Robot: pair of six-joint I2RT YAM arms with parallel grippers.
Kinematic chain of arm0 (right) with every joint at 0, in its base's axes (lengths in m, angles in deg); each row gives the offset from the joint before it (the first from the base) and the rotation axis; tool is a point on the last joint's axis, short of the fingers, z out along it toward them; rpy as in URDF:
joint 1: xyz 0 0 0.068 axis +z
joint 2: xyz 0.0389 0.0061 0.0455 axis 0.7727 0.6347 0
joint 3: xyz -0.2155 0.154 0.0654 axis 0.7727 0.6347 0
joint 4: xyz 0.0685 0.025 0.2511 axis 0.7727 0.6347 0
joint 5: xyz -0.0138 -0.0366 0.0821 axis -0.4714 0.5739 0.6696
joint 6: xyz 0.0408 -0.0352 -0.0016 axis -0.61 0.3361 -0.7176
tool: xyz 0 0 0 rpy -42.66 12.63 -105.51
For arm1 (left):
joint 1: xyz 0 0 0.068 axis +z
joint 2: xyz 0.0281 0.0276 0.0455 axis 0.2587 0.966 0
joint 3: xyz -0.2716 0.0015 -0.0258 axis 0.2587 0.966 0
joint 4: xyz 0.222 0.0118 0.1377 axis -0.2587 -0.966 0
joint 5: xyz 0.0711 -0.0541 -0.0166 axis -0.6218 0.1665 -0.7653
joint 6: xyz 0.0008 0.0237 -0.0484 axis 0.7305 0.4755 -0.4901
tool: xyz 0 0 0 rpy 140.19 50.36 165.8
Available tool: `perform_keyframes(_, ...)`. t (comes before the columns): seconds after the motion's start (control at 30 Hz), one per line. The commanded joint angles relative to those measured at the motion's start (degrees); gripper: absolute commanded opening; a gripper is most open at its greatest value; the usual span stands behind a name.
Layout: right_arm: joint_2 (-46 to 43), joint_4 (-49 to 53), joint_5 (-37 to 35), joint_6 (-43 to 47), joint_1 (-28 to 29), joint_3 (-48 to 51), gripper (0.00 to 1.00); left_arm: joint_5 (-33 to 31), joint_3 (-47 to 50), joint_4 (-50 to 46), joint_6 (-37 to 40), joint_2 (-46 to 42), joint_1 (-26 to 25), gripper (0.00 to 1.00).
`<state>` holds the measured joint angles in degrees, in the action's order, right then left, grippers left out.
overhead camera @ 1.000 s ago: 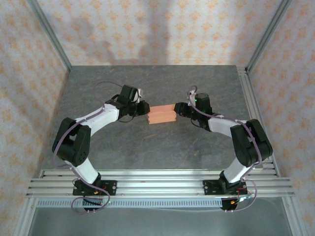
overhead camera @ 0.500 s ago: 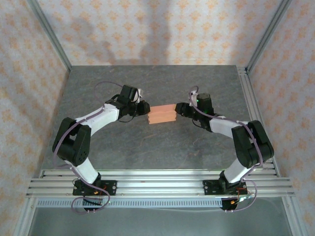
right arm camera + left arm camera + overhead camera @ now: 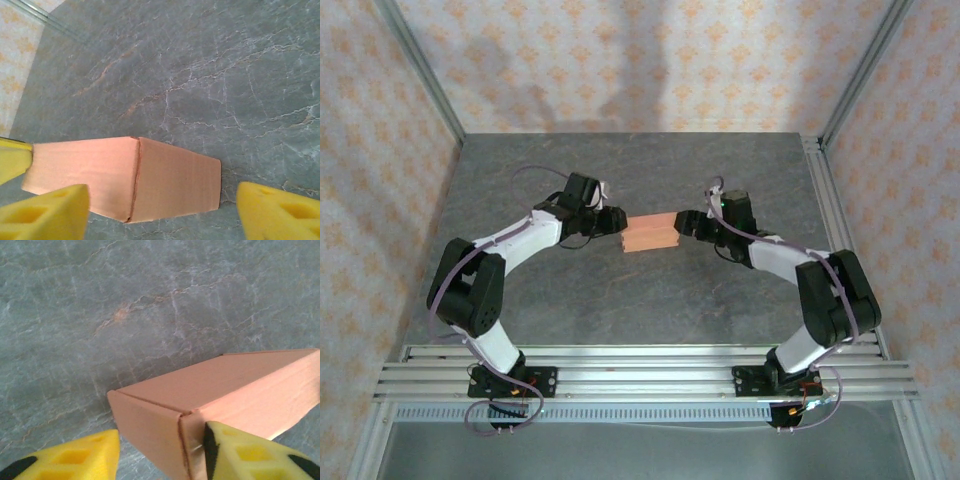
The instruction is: Fold the paper box
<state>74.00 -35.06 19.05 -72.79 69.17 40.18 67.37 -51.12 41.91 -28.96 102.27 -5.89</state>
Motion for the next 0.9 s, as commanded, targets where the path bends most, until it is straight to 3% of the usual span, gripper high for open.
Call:
perform_keyframes(0.0, -3.71, 2.87, -2.32, 3.07, -0.05, -2.46, 0.87, -3.01, -1.5, -11.62, 1.94, 1.45, -0.19, 0.61)
perform_keyframes(0.2, -7.02, 4.96, -6.45, 4.75, -0.08, -2.38, 0.98, -4.44, -6.32, -11.79, 7.28, -1.65, -0.27, 0.85)
perform_keyframes(0.27, -8.23, 5.52, -8.0, 4.79, -0.03, -1.94, 0.99, -4.29, -6.55, -8.67, 12.22, -2.6, -0.3, 0.99)
perform_keyframes(0.4, -10.27, 6.97, -9.42, 5.49, -0.07, -1.16, 1.0, -1.66, -8.81, -5.3, 22.76, -1.7, -0.62, 1.0)
perform_keyframes(0.57, -12.88, 8.37, -11.01, 6.93, -0.11, 0.68, 0.99, 11.83, -12.87, -8.55, 45.09, 2.83, -1.68, 0.99)
perform_keyframes(0.87, -16.69, 10.45, -12.42, 8.4, -0.11, 3.48, 0.99, 15.44, -27.0, -24.45, 66.48, 13.28, -3.09, 0.95)
